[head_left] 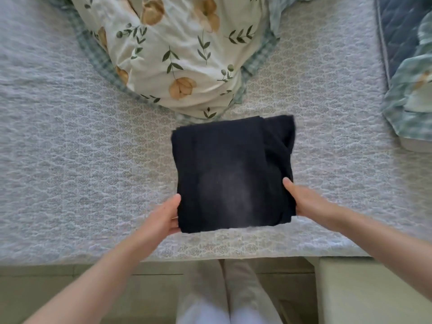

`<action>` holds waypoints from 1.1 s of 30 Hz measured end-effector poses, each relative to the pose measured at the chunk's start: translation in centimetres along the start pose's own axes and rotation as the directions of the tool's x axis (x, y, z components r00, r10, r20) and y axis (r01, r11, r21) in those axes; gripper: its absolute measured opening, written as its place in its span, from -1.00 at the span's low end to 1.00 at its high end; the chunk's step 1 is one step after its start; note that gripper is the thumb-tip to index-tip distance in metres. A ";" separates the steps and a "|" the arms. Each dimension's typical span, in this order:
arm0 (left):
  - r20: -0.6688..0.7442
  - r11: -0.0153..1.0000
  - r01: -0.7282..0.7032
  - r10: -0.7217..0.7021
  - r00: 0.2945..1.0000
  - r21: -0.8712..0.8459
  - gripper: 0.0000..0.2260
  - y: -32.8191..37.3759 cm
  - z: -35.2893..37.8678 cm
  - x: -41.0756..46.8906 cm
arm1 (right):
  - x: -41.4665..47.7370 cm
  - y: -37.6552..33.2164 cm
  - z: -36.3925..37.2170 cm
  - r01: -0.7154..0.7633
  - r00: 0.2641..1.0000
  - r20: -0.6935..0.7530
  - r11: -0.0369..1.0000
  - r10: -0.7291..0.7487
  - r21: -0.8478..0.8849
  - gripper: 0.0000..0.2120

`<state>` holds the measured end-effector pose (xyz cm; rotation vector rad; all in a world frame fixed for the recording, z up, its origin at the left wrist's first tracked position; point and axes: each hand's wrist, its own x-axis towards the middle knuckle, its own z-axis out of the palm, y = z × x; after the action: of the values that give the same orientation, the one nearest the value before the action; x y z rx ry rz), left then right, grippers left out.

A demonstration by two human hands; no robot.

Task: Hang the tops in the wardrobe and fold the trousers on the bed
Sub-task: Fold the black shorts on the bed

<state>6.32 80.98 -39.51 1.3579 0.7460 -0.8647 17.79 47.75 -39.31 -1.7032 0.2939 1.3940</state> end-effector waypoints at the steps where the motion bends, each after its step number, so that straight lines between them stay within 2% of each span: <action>1: -0.027 1.000 -0.012 0.011 1.000 -0.026 -0.58 -0.2 0.7 0.2 | 0.4 0.2 0.0 -0.022 1.000 -0.011 0.999 0.022 0.047 -0.41; 4: -0.189 0.999 -0.050 0.048 0.981 -0.006 -0.58 -0.7 2.5 0.9 | 1.3 0.5 0.6 0.002 0.994 -0.105 0.997 0.006 0.077 -0.34; 7: -0.293 0.990 -0.142 0.135 0.947 -0.002 -0.70 -0.7 3.8 0.8 | 1.2 1.0 2.4 0.142 0.967 -0.216 0.990 -0.138 0.001 -0.45; 10: -0.371 0.965 -0.262 0.253 0.894 0.026 -0.80 -0.4 3.6 0.4 | 1.1 1.2 2.9 0.276 0.889 -0.382 0.961 -0.251 0.012 -0.68; 12: -0.392 0.943 -0.332 0.308 0.867 0.007 -0.78 -0.3 3.4 -0.2 | 1.2 1.1 2.6 0.314 0.827 -0.488 0.949 -0.278 -0.009 -0.65; 13: -0.388 0.941 -0.338 0.313 0.867 0.005 -0.77 -0.5 3.4 -0.3 | 1.3 1.1 2.4 0.287 0.818 -0.511 0.957 -0.263 -0.034 -0.62; 15: -0.383 0.967 -0.249 0.250 0.889 0.053 -0.79 -1.2 3.3 0.2 | 1.7 1.0 2.1 0.165 0.861 -0.473 0.982 -0.188 -0.090 -0.64; 16: -0.376 0.982 -0.169 0.188 0.907 0.083 -0.81 -1.4 3.2 0.6 | 1.9 0.9 1.8 0.107 0.885 -0.445 0.989 -0.141 -0.101 -0.72; 17: -0.378 0.990 -0.094 0.127 0.917 0.103 -0.82 -1.3 3.1 1.1 | 2.0 0.5 1.6 0.071 0.892 -0.440 0.994 -0.101 -0.085 -0.85; 18: -0.408 0.991 -0.050 0.097 0.908 0.123 -0.78 -0.8 3.0 1.6 | 2.0 -0.3 1.2 0.065 0.875 -0.475 0.995 -0.094 -0.077 -0.87; 19: -0.469 0.988 -0.051 0.115 0.876 0.148 -0.69 0.1 2.7 2.1 | 2.1 -1.2 0.7 0.105 0.836 -0.534 0.992 -0.128 -0.074 -0.74; 21: -0.605 0.963 -0.160 0.262 0.752 0.218 -0.58 2.6 2.1 3.0 | 2.5 -3.5 -0.3 0.249 0.720 -0.653 0.966 -0.235 -0.074 -0.63; 23: -0.669 0.915 -0.271 0.404 0.624 0.300 -0.66 5.6 1.6 4.3 | 3.4 -6.2 -1.0 0.326 0.620 -0.706 0.931 -0.342 -0.164 -0.64; 24: -0.671 0.894 -0.277 0.448 0.591 0.353 -0.71 7.0 1.4 5.3 | 4.1 -7.3 -1.3 0.328 0.582 -0.707 0.911 -0.402 -0.249 -0.66; 26: -0.657 0.866 -0.224 0.488 0.575 0.447 -0.74 9.3 1.0 7.4 | 5.9 -9.2 -1.7 0.274 0.543 -0.652 0.846 -0.529 -0.458 -0.74; 28: -0.665 0.848 -0.107 0.479 0.572 0.519 -0.68 11.0 0.5 9.4 | 7.5 -10.4 -1.9 0.187 0.566 -0.580 0.777 -0.585 -0.601 -0.76; 30: -0.677 0.832 -0.001 0.453 0.580 0.555 -0.66 11.7 0.0 10.9 | 8.9 -10.8 -1.8 0.107 0.634 -0.540 0.755 -0.553 -0.647 -0.74; 31: -0.677 0.836 0.019 0.431 0.596 0.549 -0.67 11.8 -0.2 11.3 | 9.4 -10.8 -1.8 0.086 0.660 -0.530 0.754 -0.532 -0.651 -0.74; 33: -0.666 0.838 0.011 0.425 0.613 0.545 -0.71 11.8 -0.3 11.7 | 9.7 -10.7 -1.7 0.105 0.665 -0.519 0.755 -0.537 -0.647 -0.78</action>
<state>22.38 80.38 -43.69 2.3181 1.0067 -0.2180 29.32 55.92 -42.81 -2.6026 -0.0823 0.5129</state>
